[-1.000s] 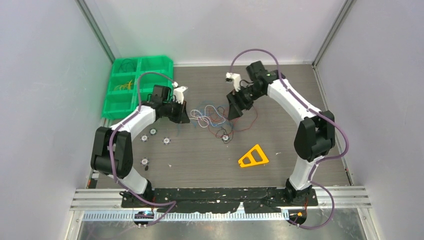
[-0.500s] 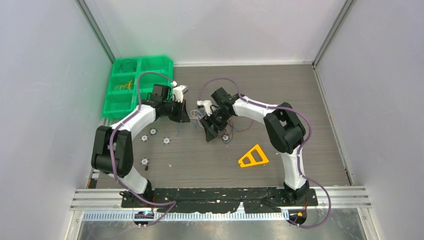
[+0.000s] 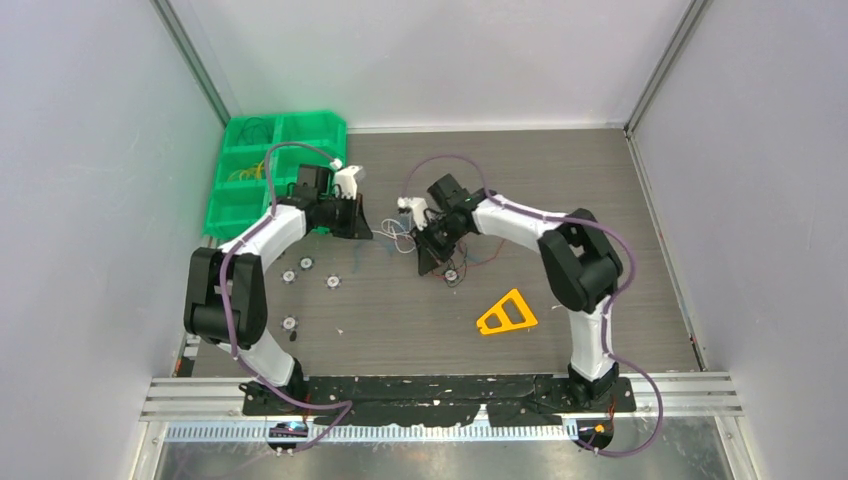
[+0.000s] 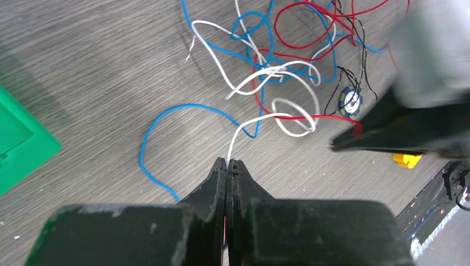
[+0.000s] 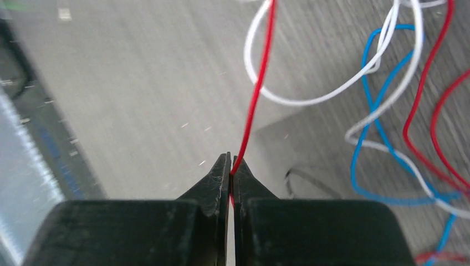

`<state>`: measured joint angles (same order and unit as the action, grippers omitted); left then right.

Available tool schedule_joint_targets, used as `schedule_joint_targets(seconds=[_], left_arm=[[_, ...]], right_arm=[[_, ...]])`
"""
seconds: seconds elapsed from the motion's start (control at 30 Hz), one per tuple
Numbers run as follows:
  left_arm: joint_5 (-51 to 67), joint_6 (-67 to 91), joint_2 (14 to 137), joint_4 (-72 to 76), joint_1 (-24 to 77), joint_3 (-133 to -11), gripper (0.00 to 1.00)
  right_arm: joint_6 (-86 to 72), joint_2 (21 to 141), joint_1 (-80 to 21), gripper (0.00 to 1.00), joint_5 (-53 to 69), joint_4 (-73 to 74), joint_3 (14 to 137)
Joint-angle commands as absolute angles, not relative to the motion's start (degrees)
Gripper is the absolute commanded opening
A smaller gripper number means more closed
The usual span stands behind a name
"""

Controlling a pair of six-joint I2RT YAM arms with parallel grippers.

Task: Untangle the cables

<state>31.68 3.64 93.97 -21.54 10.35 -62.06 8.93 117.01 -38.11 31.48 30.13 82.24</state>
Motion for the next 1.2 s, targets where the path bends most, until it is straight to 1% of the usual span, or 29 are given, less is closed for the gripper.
schedule_joint_targets(seconds=[0.0,0.1,0.17,0.27,0.37,0.53,0.77,0.8,0.87,0.9,0.93,1.0,1.03,1.17], left_arm=[[30.47,3.52,94.47,-23.53,9.91,-64.72,0.0],[29.62,4.05,96.07,-25.38,9.87,-65.11,0.0],[28.97,4.61,96.69,-25.74,9.91,-64.97,0.0],[27.68,5.18,97.0,-25.43,9.86,-64.84,0.0],[26.47,5.14,97.58,-25.96,9.88,-65.5,0.0],[26.18,4.97,98.59,-26.74,9.88,-66.29,0.0],[29.68,2.7,97.51,-27.9,9.84,-67.28,0.0],[31.04,1.96,96.16,-27.55,9.78,-67.13,0.06],[35.62,1.87,91.42,-25.5,9.49,-66.41,0.39],[37.51,2.18,88.46,-24.04,9.36,-65.97,0.52],[38.87,2.39,84.94,-22.45,9.34,-65.64,0.63],[41.89,3.31,78.81,-18.99,9.39,-65.49,0.94],[43.6,5.0,76.32,-16.41,9.51,-65.34,0.99],[46.47,5.36,72.87,-9.98,14.69,-65.06,1.0]], right_arm=[[9.81,99.93,-32.63,0.05,45.48,33.65,86.94],[9.12,90.76,-27.52,0.05,48.46,31.3,89.34],[8.79,87.69,-25.49,0.05,48.9,31.07,92.65],[5.83,85.44,-22.09,0.05,49.47,31.69,100.05],[2.05,83.12,-19.15,0.05,49.38,29.53,104.5],[-3.05,81.66,-14.64,0.05,46.61,23.6,112.16],[-6.81,84.2,-13.06,0.05,43.78,19.82,123.2],[-7.17,84.66,-13.02,0.05,43.73,19.61,123.65],[-6.98,85.26,-13.01,0.05,43.08,20.66,124.48],[-6.69,85.43,-13.03,0.05,42.26,21.27,124.9],[-6.46,85.63,-13.06,0.05,42.09,22.32,125.03],[-6.88,85.58,-13.01,0.06,41.75,22.43,125.21],[-8.07,85.59,-13.01,0.05,41.73,22.03,125.28],[-12.91,86.5,-13.07,0.05,42.49,16.91,127.39]])
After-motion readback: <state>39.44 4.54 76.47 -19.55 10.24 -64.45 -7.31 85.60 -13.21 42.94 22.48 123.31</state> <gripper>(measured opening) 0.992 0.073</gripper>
